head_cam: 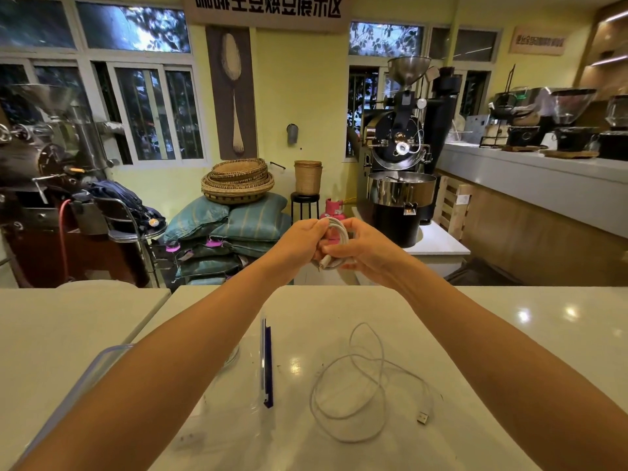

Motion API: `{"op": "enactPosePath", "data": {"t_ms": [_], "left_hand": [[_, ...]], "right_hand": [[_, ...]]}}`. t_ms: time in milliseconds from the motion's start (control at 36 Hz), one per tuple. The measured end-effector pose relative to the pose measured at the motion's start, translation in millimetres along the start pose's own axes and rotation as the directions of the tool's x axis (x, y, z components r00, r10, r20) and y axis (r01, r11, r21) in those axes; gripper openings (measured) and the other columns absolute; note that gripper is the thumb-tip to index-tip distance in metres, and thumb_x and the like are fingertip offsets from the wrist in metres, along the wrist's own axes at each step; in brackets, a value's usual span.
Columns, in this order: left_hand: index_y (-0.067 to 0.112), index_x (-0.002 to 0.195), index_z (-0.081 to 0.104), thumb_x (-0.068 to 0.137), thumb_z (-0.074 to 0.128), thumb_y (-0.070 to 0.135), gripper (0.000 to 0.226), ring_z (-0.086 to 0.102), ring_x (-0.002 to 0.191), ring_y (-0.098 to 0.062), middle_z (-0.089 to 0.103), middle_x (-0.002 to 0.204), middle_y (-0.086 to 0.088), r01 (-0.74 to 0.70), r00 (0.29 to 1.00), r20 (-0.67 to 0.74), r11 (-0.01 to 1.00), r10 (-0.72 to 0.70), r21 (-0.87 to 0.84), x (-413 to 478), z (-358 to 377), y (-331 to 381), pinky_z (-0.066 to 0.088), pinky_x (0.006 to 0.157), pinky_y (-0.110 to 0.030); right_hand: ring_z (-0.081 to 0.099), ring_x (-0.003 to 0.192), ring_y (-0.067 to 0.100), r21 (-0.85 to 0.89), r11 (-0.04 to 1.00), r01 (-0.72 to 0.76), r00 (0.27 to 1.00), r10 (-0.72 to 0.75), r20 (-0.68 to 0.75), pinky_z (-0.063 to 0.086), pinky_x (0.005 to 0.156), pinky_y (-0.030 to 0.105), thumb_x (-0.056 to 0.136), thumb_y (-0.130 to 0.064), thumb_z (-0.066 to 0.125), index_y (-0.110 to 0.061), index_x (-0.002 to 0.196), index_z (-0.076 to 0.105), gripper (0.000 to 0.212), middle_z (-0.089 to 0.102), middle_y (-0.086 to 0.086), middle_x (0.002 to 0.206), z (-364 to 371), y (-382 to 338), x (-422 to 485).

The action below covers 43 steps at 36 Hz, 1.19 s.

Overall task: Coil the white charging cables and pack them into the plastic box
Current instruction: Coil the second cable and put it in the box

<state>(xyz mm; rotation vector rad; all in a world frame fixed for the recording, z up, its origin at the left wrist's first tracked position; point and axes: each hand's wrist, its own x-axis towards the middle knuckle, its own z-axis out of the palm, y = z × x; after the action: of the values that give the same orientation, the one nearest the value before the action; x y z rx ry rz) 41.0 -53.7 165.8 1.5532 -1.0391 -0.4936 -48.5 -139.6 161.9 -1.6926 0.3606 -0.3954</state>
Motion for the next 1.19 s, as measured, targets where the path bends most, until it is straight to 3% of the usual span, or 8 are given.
{"op": "enactPosePath", "data": {"t_ms": [83, 222, 333, 694, 889, 972, 1028, 1194], "left_hand": [[0.019, 0.067, 0.050, 0.099, 0.030, 0.023, 0.038, 0.046, 0.041, -0.003, 0.045, 0.057, 0.001, 0.006, 1.000, -0.007, 1.000, -0.006, -0.021, 1.5, -0.2, -1.3, 0.038, 0.052, -0.021], [0.019, 0.067, 0.048, 0.099, 0.030, 0.025, 0.038, 0.042, 0.043, -0.003, 0.044, 0.057, 0.002, 0.002, 1.000, -0.023, 0.999, -0.001, 0.051, 3.6, -1.5, -3.6, 0.033, 0.048, -0.018], [0.018, 0.068, 0.052, 0.099, 0.030, 0.022, 0.038, 0.045, 0.032, 0.001, 0.051, 0.036, 0.012, 0.001, 1.000, 0.007, 1.000, -0.001, 0.003, 3.1, -6.3, -5.0, 0.034, 0.043, -0.013], [0.015, 0.082, 0.042, 0.097, 0.037, 0.022, 0.018, 0.040, 0.050, -0.009, 0.044, 0.063, 0.000, 0.062, 0.996, 0.062, 0.998, -0.061, -0.021, -1.4, -24.3, -11.7, 0.036, 0.053, -0.022], [0.016, 0.076, 0.044, 0.095, 0.044, 0.021, 0.020, 0.047, 0.036, 0.002, 0.052, 0.062, 0.000, 0.036, 0.999, -0.042, 0.984, -0.029, 0.172, -6.6, -41.0, -20.5, 0.038, 0.045, -0.016], [0.015, 0.070, 0.050, 0.093, 0.048, 0.023, 0.024, 0.055, 0.055, -0.010, 0.059, 0.068, -0.007, 0.042, 0.997, -0.076, 0.947, -0.019, 0.319, -12.4, -53.8, -25.9, 0.047, 0.060, -0.025], [0.013, 0.067, 0.054, 0.090, 0.054, 0.023, 0.025, 0.053, 0.065, -0.019, 0.059, 0.073, -0.012, 0.057, 0.996, -0.092, 0.910, -0.021, 0.410, -16.6, -64.1, -32.2, 0.047, 0.068, -0.034], [0.001, 0.089, 0.069, 0.088, 0.057, 0.023, 0.025, 0.048, 0.054, -0.010, 0.060, 0.064, -0.003, 0.111, 0.993, -0.101, 0.694, -0.056, 0.712, -32.8, -87.5, -58.0, 0.035, 0.049, -0.020]], "right_hand": [[0.059, 0.097, 0.022, -0.020, 1.000, 0.017, 1.000, -0.016, 0.022, 0.038, 0.105, 0.051, 0.080, 0.001, 0.064, -0.023, 0.094, 0.048, 0.032, 0.061, 0.002, 0.091, -2.6, -1.2, -0.6], [0.062, 0.086, 0.022, 0.003, 1.000, 0.031, 0.999, -0.031, -0.035, 0.052, 0.083, 0.035, 0.084, -0.007, 0.061, -0.004, 0.108, 0.053, 0.025, 0.061, 0.005, 0.086, 1.9, 0.8, -2.1], [0.064, 0.070, 0.017, 0.129, 0.991, 0.033, 0.997, -0.023, -0.079, 0.057, 0.058, 0.022, 0.090, -0.014, 0.055, -0.009, 0.081, 0.056, 0.010, 0.063, 0.006, 0.078, 2.8, 1.1, -2.2], [0.065, 0.069, 0.014, 0.062, 0.993, 0.097, 0.979, -0.084, -0.188, 0.057, 0.050, 0.017, 0.086, -0.012, 0.060, -0.011, 0.082, 0.058, 0.005, 0.063, 0.005, 0.079, 11.9, 8.9, 4.7], [0.066, 0.069, 0.016, 0.059, 0.997, 0.049, 0.994, -0.043, -0.099, 0.057, 0.053, 0.017, 0.086, -0.006, 0.058, -0.005, 0.089, 0.059, 0.004, 0.065, 0.008, 0.080, 23.1, 9.0, 8.9], [0.065, 0.068, 0.016, 0.021, 0.999, 0.031, 0.998, -0.030, -0.058, 0.057, 0.055, 0.018, 0.087, -0.006, 0.058, -0.007, 0.085, 0.061, 0.004, 0.064, 0.008, 0.078, 32.3, 11.6, 12.8], [0.064, 0.067, 0.016, -0.021, 1.000, 0.011, 0.999, -0.012, -0.030, 0.057, 0.055, 0.018, 0.087, -0.005, 0.057, -0.003, 0.090, 0.062, 0.005, 0.063, 0.008, 0.076, 40.7, 14.6, 15.9], [0.058, 0.059, 0.014, -0.277, 0.960, -0.041, 0.999, 0.039, -0.011, 0.055, 0.055, 0.020, 0.087, -0.005, 0.058, 0.008, 0.102, 0.063, 0.021, 0.058, 0.006, 0.067, 76.3, 36.3, 34.5]]}}
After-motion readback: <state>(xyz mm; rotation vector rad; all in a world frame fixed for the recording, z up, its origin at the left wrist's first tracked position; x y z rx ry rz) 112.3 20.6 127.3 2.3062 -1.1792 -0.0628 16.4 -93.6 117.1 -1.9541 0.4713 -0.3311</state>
